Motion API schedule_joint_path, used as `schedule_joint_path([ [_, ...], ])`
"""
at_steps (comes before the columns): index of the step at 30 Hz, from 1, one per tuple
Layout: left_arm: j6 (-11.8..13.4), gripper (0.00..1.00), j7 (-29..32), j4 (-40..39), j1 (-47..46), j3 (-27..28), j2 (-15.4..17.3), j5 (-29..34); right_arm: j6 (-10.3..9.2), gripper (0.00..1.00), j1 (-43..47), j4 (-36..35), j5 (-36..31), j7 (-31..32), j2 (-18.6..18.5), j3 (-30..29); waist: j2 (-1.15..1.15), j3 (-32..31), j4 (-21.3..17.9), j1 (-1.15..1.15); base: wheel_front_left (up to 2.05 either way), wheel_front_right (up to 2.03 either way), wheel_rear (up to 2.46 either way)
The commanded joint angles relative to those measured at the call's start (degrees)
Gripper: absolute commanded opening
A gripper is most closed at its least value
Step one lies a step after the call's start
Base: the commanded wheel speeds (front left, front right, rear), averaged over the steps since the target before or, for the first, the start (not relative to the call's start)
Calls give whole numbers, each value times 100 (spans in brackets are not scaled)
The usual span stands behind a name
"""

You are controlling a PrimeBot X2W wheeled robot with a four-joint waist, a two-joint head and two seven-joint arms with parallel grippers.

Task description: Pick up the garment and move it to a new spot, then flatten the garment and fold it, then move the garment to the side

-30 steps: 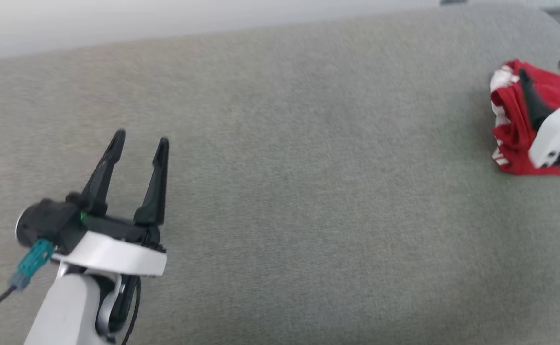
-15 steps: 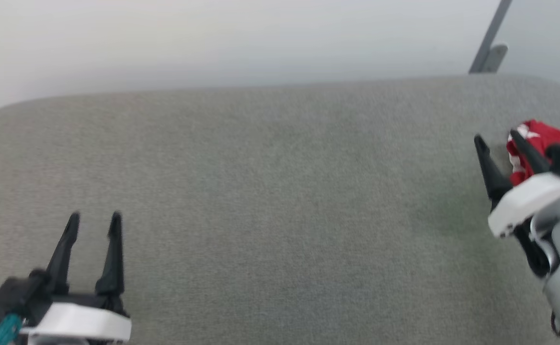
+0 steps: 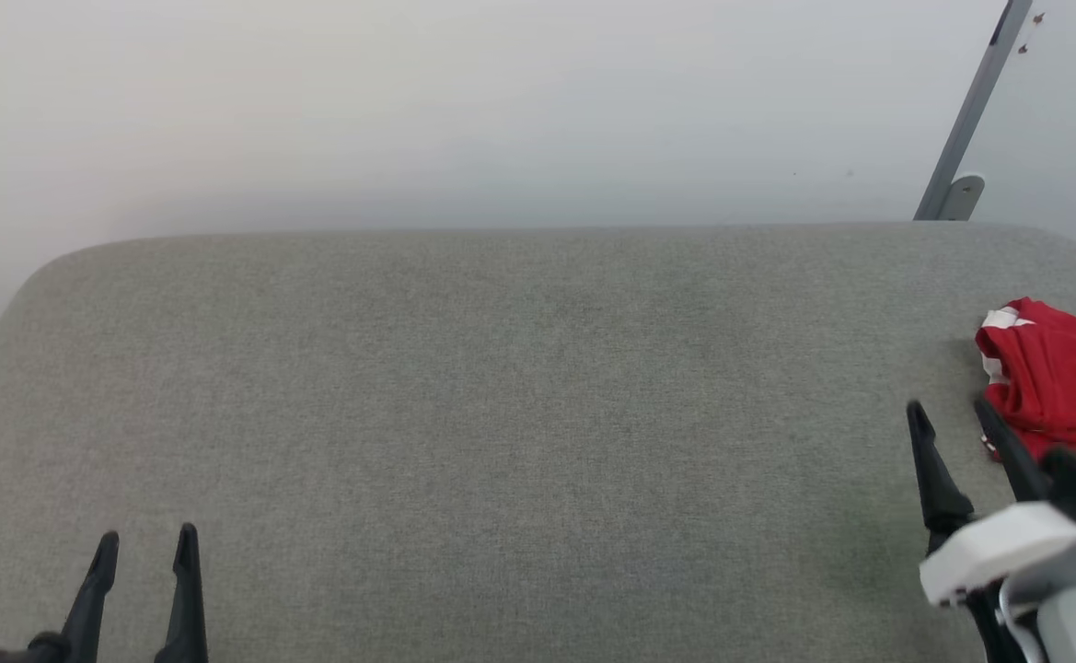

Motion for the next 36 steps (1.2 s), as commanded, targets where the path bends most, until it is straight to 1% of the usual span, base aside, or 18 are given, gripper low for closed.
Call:
schedule_joint_path([
  [1, -18, 100, -27, -40, 86, 38, -9, 22, -1, 100, 175, -135, -69, -28, 74, -102, 0, -23, -13, 0, 0, 0, 0],
  [4, -18, 100, -27, -61, 194, 77, -45, 54, 0, 100, 512, -473, -218, -32, 254, -340, 0, -48, -41, 0, 0, 0, 0],
  [8, -18, 100, -27, -70, 269, 111, -81, 80, 0, 100, 889, -830, -353, -32, 452, -519, 0, -68, -67, 0, 0, 0, 0],
  [14, -18, 100, -27, -31, 264, 114, -123, 130, 0, 100, 1284, -1225, -478, -32, 670, -608, 0, -89, -84, 0, 0, 0, 0],
  [25, -18, 100, -27, 27, 196, 36, -172, 138, 0, 100, 1668, -1715, -543, 80, 875, -766, 0, -70, -79, 0, 0, 0, 0],
  [36, -18, 100, -27, 98, 97, -85, -235, 74, 0, 100, 1833, -1906, -569, 172, 1017, -849, 0, -38, -119, 0, 0, 0, 0],
])
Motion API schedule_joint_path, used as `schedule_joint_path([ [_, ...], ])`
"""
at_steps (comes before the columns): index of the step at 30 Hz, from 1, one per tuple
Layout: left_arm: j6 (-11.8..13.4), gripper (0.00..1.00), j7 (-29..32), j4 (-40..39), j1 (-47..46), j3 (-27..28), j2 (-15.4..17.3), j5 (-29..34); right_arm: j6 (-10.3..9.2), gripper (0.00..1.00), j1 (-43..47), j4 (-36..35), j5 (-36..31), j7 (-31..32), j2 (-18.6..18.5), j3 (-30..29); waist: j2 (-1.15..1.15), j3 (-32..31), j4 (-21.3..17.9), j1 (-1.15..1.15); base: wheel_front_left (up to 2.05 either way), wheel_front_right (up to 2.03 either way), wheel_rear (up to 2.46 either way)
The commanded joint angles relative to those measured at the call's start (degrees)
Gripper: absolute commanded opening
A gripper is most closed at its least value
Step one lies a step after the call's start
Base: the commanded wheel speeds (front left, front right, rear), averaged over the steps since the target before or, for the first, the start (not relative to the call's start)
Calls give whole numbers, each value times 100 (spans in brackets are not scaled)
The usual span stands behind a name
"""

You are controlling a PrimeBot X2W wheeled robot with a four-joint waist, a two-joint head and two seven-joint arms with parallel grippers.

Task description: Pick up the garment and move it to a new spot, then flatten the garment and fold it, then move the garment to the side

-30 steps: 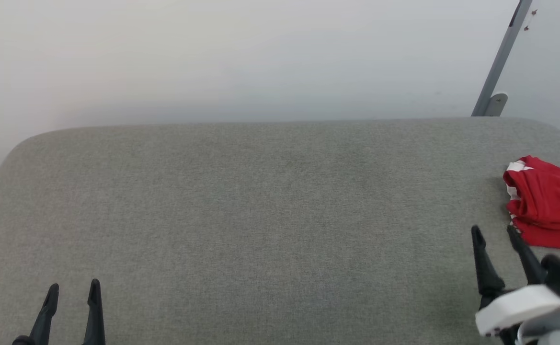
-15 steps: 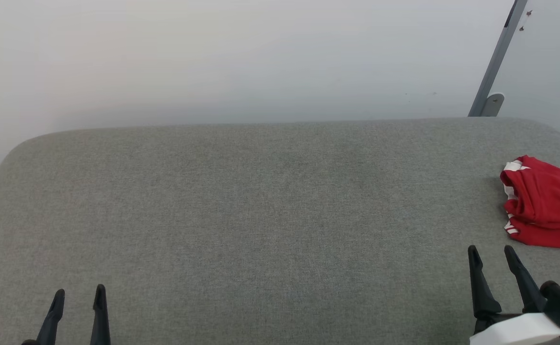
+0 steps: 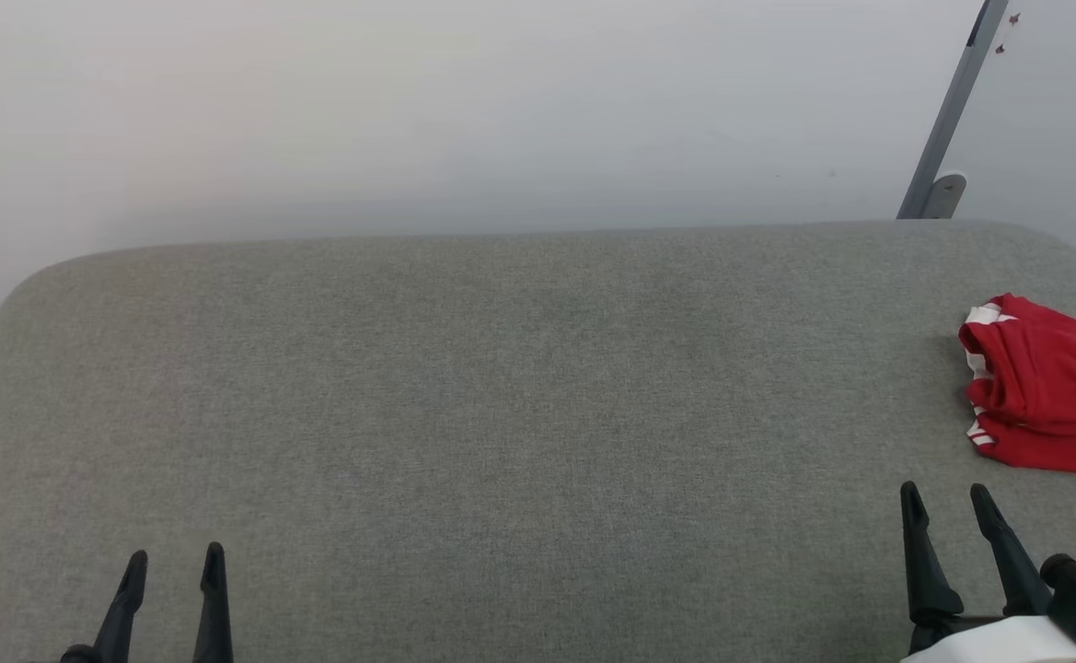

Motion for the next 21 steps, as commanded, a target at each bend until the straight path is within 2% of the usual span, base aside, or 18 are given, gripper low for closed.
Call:
schedule_joint_path([
  [1, -18, 100, -27, 28, -79, -23, -10, -18, 1, 100, 71, -39, -18, 26, 32, -19, 0, 8, -9, 0, 0, 0, 0],
  [21, -18, 100, -27, 136, -275, -186, -24, -49, 1, 100, 106, -113, -44, 8, 148, -75, 0, 51, -21, 0, 0, 0, 0],
])
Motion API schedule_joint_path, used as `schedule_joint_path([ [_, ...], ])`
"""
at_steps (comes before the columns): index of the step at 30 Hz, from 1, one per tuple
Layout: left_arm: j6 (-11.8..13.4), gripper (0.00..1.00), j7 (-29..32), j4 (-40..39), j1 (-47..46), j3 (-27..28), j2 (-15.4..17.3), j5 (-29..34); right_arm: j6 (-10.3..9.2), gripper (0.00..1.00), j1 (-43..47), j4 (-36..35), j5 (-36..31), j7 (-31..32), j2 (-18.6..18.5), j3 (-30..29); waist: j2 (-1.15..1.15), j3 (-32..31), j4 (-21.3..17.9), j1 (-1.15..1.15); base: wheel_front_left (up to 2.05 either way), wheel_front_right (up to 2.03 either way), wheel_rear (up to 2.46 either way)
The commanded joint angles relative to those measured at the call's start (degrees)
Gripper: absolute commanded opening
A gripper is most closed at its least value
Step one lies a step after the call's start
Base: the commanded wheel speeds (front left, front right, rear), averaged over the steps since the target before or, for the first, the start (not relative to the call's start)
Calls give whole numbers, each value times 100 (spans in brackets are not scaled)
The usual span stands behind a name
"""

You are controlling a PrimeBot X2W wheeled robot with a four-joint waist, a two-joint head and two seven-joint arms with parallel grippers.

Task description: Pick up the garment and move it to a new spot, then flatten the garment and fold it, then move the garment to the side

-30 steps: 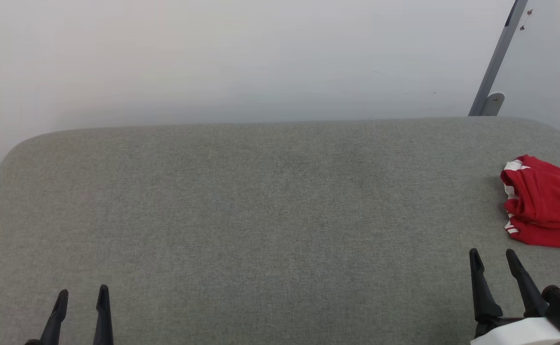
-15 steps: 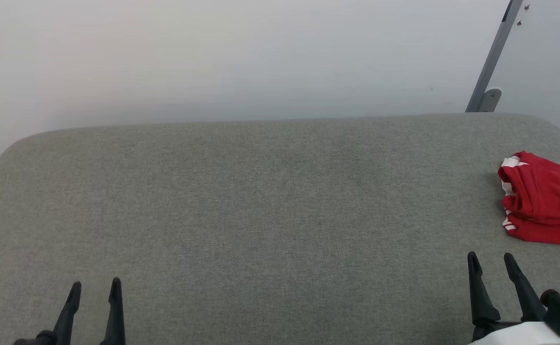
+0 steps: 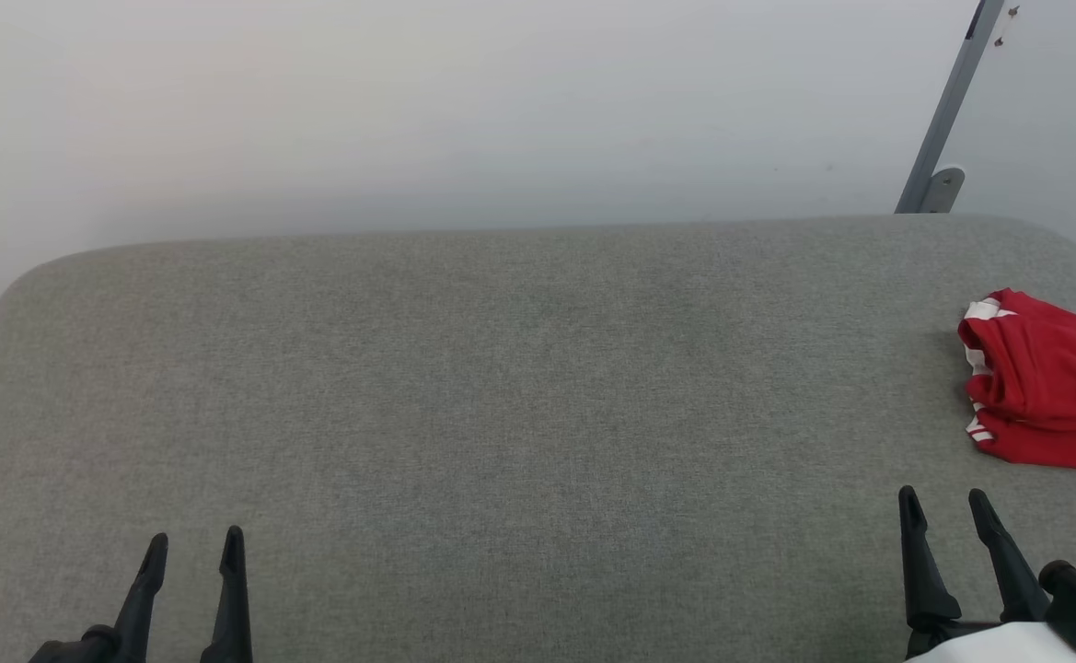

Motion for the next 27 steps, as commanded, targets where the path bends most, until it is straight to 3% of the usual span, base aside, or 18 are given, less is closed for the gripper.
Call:
schedule_joint_path([
  [1, -18, 100, -27, 6, -62, -16, -15, -17, 1, 100, 26, -24, -1, -28, 23, -24, 0, 4, 6, 0, 0, 0, 0],
  [20, -18, 100, -27, 23, -136, -5, -46, 48, 1, 100, 53, -17, 30, -4, 81, -44, 0, -24, 68, 0, 0, 0, 0],
  [21, 1, 0, 2, 51, -37, -23, -38, 19, 0, 0, 31, 10, 10, 1, 68, -32, 0, -24, 69, 0, 0, 0, 0],
  [27, 1, 0, 65, 302, 9, -50, -166, -182, 0, 0, 62, 255, 194, 62, 116, -20, 0, -21, 66, 0, 0, 0, 0],
])
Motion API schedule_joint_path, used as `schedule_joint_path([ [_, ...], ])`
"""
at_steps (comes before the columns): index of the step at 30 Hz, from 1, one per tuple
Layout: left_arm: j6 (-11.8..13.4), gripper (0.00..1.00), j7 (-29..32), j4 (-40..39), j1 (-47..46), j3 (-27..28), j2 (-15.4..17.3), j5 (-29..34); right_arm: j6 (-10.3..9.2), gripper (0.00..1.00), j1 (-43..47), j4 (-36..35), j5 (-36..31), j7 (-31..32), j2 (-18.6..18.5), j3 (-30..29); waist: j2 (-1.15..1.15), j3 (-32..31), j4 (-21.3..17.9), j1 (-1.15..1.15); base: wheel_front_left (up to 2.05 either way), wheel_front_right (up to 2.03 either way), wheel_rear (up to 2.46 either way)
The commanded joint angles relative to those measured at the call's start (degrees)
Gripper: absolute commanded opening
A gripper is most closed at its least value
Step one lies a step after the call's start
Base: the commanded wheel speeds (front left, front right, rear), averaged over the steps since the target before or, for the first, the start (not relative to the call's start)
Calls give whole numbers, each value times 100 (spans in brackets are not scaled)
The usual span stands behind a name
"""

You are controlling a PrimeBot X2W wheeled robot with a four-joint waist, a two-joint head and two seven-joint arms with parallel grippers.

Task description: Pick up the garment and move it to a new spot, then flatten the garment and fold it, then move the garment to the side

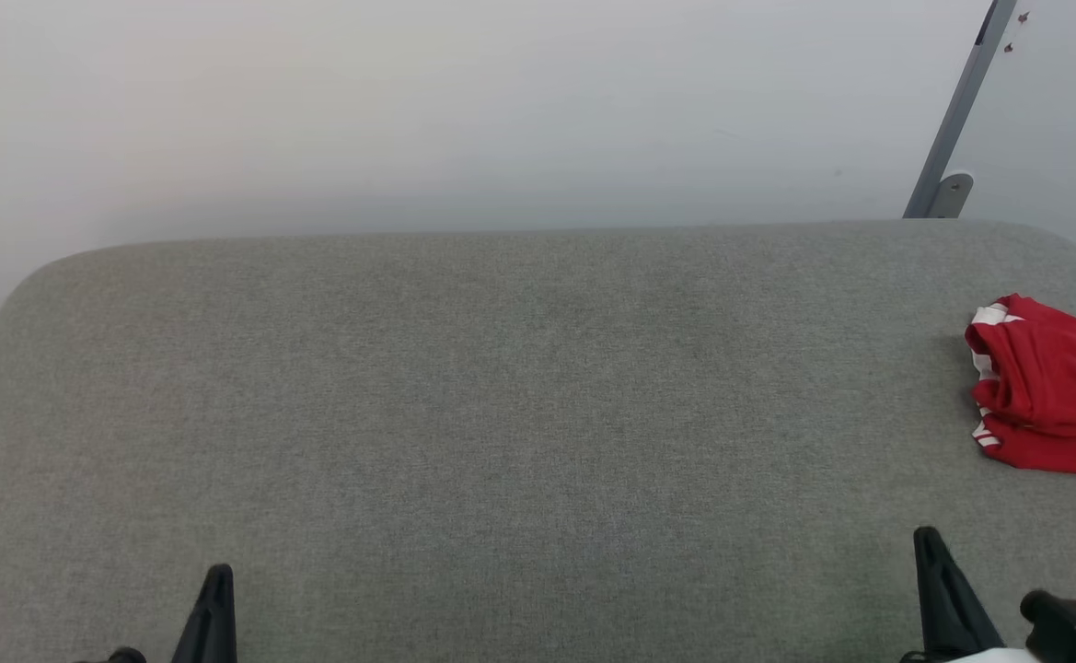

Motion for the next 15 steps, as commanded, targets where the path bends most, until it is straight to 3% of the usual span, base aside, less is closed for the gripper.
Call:
schedule_joint_path([
  [1, -1, 0, 71, -28, -86, 13, 10, -281, 0, 0, -93, -33, 281, 84, -7, -23, 0, 5, -3, 0, 0, 0, 0],
  [15, -4, 0, 416, 114, -400, 57, -42, -1572, 0, 0, -324, 8, 1549, 413, 12, -56, 0, 33, -20, 0, 0, 0, 0],
])
